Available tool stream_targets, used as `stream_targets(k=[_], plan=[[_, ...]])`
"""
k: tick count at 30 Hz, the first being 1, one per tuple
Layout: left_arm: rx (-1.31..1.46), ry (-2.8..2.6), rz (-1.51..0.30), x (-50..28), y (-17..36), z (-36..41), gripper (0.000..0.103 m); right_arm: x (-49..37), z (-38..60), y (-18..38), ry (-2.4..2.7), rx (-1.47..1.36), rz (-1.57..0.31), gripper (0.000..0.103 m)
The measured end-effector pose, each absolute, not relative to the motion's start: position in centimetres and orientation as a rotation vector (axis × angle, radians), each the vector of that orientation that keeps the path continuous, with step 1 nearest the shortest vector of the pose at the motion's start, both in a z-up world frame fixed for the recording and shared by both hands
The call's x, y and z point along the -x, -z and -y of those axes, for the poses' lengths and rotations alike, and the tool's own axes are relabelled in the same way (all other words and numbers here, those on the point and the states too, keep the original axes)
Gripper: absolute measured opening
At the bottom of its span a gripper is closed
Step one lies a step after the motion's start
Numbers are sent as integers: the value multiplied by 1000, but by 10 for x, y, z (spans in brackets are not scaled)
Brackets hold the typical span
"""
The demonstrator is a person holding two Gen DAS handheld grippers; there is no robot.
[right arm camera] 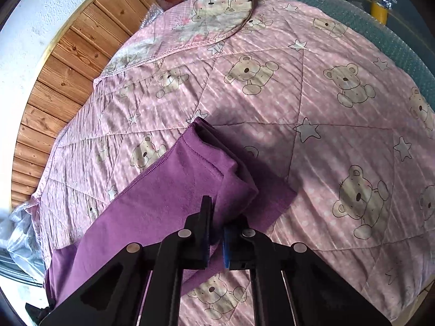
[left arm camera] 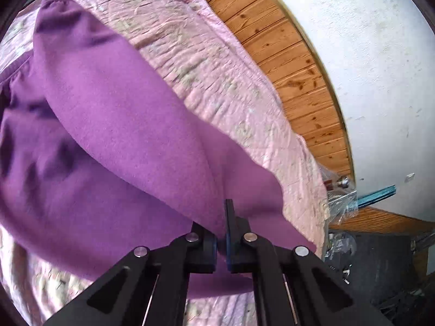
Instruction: Fold clothes
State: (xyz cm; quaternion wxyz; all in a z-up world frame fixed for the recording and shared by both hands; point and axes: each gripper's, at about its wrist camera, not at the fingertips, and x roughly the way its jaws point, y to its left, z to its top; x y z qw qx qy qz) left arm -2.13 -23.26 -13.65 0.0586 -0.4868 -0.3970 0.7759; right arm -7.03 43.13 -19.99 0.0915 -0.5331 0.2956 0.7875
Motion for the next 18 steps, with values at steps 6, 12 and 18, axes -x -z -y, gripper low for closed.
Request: stream_targets(k=[6, 12, 18], plan=[[1388, -2407, 1226, 30, 117, 229, 3, 99, -420, 116, -2588, 1405, -813, 4], [1414, -2434, 1168, 3, 110, 230, 3, 85, -434, 164, -2415, 1608, -731, 4], [1612, -2466, 1119, -12, 174, 219, 3, 74, -441, 214, -2329, 1685, -738, 4]])
